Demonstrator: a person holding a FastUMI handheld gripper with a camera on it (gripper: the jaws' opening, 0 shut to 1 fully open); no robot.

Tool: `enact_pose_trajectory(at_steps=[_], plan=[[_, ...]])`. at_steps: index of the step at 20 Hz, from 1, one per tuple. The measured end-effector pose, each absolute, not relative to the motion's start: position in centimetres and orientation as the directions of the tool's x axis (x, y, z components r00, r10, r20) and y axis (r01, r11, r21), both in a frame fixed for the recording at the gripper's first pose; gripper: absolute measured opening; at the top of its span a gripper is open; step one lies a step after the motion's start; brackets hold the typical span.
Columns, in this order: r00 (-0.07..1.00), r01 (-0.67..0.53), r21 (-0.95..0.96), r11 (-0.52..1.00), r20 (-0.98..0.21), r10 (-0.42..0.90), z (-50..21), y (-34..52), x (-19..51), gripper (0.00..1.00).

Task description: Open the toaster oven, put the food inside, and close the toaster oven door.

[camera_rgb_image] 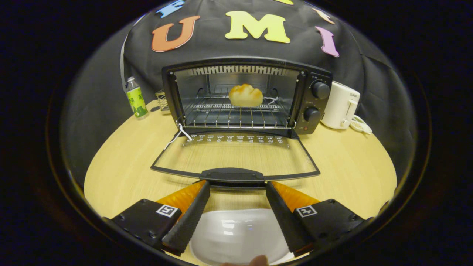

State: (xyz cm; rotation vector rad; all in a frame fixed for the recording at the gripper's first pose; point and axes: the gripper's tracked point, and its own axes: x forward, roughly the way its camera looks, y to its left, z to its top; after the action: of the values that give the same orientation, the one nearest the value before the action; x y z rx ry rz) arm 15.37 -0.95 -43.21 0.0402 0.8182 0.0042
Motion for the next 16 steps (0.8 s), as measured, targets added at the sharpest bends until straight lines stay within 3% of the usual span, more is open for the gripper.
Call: enact_pose_trajectory(at_steps=[9, 16], plan=[[0.844, 0.012, 0.091, 0.996, -0.535, 0.039, -34.2, -1.3, 20.6, 1.00], [0.893, -0.007, 0.094, 0.996, -0.447, 0.049, -28.2, -2.8, 22.6, 1.00]])
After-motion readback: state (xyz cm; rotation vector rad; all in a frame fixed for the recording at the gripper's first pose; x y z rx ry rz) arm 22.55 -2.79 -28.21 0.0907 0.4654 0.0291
